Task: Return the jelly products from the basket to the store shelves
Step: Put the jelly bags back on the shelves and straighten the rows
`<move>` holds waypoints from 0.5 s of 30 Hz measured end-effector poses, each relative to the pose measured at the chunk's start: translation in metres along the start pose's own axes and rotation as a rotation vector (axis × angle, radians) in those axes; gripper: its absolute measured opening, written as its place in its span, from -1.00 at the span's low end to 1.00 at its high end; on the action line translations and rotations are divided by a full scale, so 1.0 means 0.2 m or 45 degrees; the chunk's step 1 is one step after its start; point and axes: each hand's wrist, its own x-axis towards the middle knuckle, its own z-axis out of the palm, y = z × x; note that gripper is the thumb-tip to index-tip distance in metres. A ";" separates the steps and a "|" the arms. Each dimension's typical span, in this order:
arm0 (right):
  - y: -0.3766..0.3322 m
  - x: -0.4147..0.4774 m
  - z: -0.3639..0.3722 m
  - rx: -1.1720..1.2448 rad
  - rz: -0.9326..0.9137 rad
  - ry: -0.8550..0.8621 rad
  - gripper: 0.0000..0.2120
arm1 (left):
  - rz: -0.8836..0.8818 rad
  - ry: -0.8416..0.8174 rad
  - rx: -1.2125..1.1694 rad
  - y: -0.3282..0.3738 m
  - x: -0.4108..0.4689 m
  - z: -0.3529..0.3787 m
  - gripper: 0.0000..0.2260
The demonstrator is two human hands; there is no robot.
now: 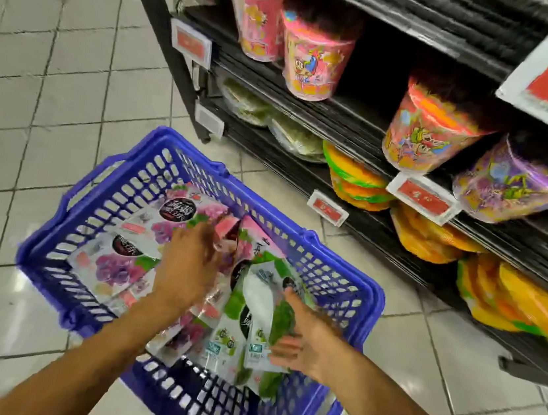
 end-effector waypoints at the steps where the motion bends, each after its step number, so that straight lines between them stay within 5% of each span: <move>1: -0.01 0.03 0.02 0.123 0.054 0.045 -0.48 | -0.030 -0.019 -0.010 -0.02 -0.02 -0.03 -0.96; 7: 0.01 0.03 0.09 0.396 0.046 0.157 -0.45 | -0.095 -0.508 -0.063 -0.03 -0.20 -0.04 -0.91; 10: 0.06 -0.01 0.07 0.438 -0.085 0.162 -0.45 | -0.169 -0.621 0.152 -0.02 -0.24 0.06 -0.86; 13: 0.14 0.00 0.05 0.509 -0.165 0.096 -0.88 | -0.246 -0.575 0.234 0.00 -0.23 0.16 -0.79; 15: 0.21 0.02 0.03 0.436 -0.214 0.096 -0.89 | -0.271 -0.570 0.250 0.03 -0.21 0.20 -0.80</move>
